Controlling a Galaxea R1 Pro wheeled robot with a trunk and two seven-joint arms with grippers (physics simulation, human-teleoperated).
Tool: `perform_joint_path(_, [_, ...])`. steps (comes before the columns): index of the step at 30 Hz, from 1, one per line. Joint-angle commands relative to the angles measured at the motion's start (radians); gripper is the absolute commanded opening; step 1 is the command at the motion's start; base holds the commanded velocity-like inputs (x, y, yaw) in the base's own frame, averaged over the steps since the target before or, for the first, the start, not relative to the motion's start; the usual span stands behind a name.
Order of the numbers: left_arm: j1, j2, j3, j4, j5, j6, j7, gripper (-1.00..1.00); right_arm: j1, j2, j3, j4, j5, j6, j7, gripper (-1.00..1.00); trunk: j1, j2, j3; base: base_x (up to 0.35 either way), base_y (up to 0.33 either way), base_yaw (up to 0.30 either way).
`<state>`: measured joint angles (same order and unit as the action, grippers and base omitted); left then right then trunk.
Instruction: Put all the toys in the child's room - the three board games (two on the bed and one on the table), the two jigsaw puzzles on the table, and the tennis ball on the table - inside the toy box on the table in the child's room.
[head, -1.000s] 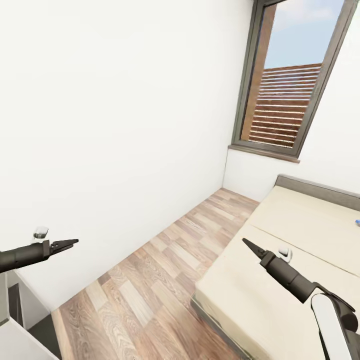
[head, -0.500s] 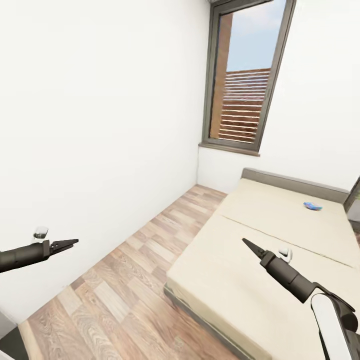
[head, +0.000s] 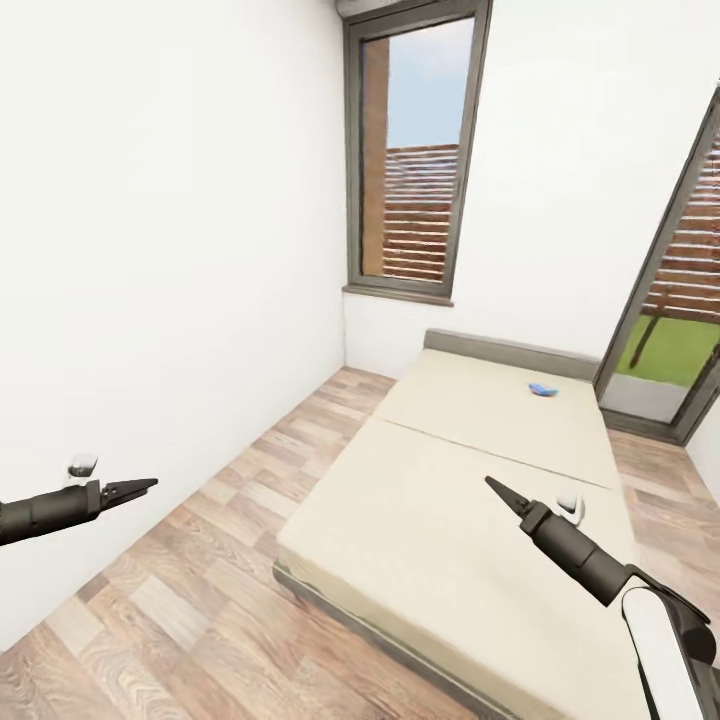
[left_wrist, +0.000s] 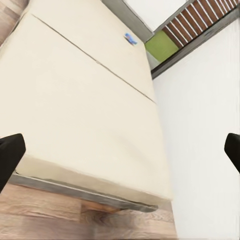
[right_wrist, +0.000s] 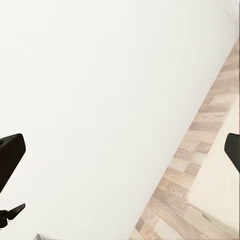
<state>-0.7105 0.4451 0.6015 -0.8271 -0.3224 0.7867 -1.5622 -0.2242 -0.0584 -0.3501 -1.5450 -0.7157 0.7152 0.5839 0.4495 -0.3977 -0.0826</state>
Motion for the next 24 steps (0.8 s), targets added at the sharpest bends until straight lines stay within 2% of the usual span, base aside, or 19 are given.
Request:
perform_joint_path(1, [-0.001,-0.002,0.003,-0.001,-0.011,0.011,-0.009,1.0,-0.001,0.0,-0.001,0.0,-0.004,0.007,0.001,1.0,0.0,-0.002,-0.002,-0.069,-0.216,-0.281])
perform_joint_path(11, [-0.001,-0.017,0.002,-0.001,-0.012,0.012,-0.009,1.0,-0.001,0.0,-0.001,0.0,-0.004,0.006,0.0,1.0,0.0,-0.002,0.002,-0.013,-0.132,-0.281])
perform_joint_path(24, [-0.001,-0.021,0.0,-0.001,-0.014,0.012,-0.009,1.0,-0.002,0.001,-0.002,0.035,-0.001,0.004,-0.001,1.0,0.0,-0.002,0.008,0.067,-0.091,-0.281])
